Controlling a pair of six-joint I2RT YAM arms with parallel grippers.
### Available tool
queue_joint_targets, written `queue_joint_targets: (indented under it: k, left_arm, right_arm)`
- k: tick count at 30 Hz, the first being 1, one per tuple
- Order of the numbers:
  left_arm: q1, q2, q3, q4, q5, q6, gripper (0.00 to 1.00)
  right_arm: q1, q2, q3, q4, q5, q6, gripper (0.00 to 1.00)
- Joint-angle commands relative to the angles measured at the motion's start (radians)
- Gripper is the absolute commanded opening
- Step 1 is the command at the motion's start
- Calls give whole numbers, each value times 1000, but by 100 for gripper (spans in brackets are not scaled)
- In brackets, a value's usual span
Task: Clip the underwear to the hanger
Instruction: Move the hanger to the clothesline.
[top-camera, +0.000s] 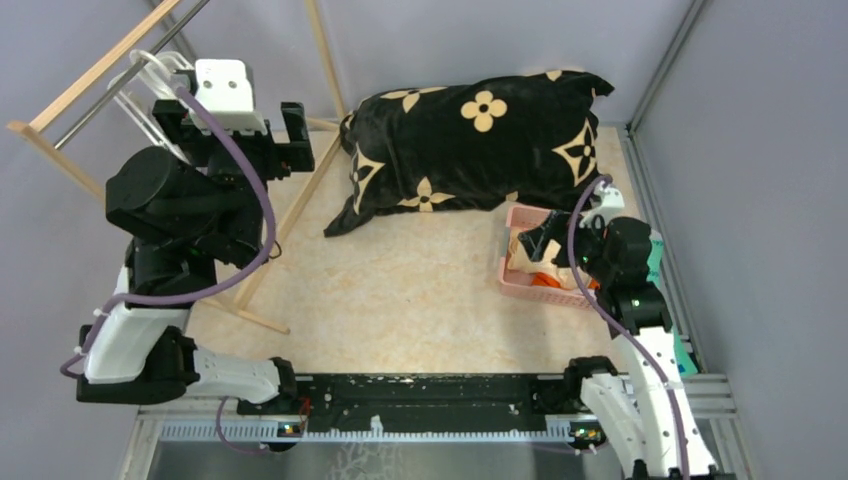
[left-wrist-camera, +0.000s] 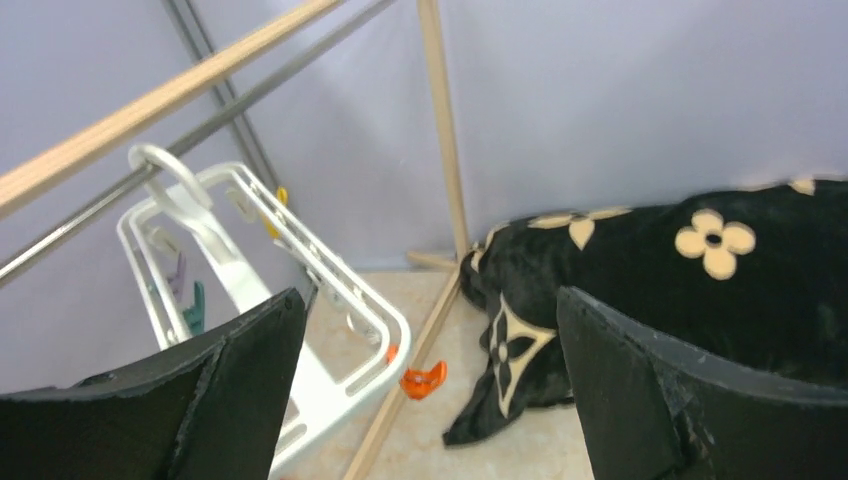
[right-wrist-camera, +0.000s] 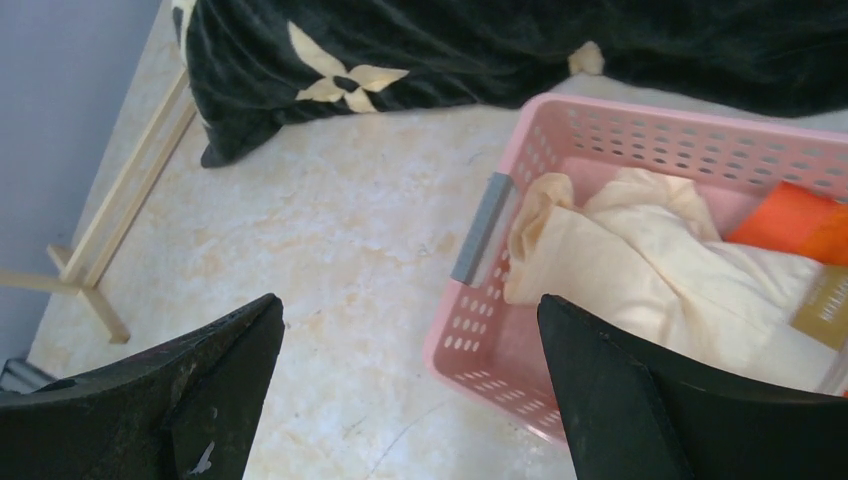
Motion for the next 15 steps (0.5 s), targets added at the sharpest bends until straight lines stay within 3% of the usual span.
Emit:
queue_joint_targets:
  k: [1,2,3,4,8,13,15]
  left_arm:
    - [-78,-45,-205,802,-152,729,100]
    - [-111,-37,-257,1182,-162,1018,100]
    - [-138,-8,-244,1424,-174,1236,100]
    - [-150,31,-197,1508,-189,1331,100]
    - [-169,65,-149,1242,-188,1160,100]
    - [-188,59,-163,1358,-175,1205,100]
    - [-203,35,-186,1259,-150,1093,100]
  right_arm:
    - [176,114,146,97,99,37,99]
    - [253,153,179,109,160,43,99]
    - [339,194,210,124,220,48,99]
    - [408,235,249,142,259,54,99]
    - [567,377,392,263,284,140,99]
    - [588,433,421,481,219,321,99]
    - [590,439,436,493,212,331,99]
